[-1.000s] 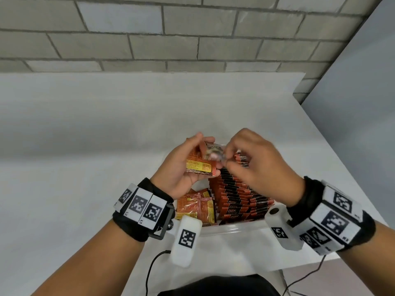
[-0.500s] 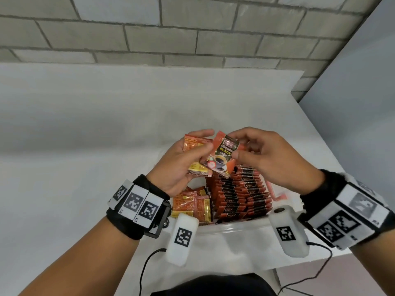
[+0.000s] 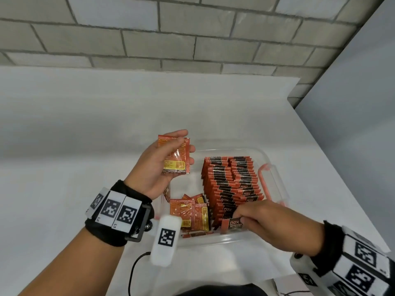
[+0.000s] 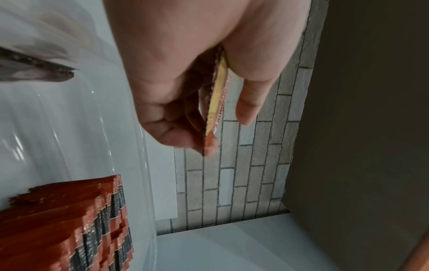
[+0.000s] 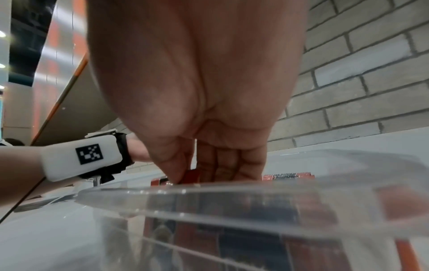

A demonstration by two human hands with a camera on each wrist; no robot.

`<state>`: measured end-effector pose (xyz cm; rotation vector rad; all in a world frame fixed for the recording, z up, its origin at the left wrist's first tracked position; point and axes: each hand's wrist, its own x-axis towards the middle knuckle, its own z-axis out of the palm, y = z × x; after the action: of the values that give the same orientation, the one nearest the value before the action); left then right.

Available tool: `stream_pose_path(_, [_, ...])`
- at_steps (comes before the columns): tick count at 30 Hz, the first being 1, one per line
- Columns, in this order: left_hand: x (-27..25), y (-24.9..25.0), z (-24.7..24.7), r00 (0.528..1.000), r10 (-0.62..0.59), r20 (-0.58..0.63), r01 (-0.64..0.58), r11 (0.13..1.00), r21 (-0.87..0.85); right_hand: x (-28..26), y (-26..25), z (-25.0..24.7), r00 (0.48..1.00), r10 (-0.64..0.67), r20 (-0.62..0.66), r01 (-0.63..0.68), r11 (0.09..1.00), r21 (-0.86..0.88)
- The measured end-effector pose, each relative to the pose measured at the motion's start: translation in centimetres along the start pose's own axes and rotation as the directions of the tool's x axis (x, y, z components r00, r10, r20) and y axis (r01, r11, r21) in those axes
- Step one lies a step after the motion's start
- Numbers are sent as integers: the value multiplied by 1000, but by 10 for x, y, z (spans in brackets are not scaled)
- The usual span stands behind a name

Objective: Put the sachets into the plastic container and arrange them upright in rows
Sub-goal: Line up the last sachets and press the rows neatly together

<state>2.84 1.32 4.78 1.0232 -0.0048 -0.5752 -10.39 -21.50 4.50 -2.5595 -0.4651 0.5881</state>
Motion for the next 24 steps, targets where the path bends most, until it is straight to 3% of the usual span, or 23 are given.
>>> stream_pose_path(5, [-2, -2, 0, 1000, -9, -7, 9, 1000, -3, 5, -2, 1, 997, -12, -70, 5, 996, -92])
stream_pose_path(14, [-3, -1, 1, 1000, -12, -9, 12, 1000, 19, 18, -8, -5, 995, 20, 93, 2, 973, -229])
stream_pose_path(24, [-3, -2, 5, 1000, -18, 9, 18, 1000, 21, 27, -11, -8, 989, 53, 136, -9, 953, -302])
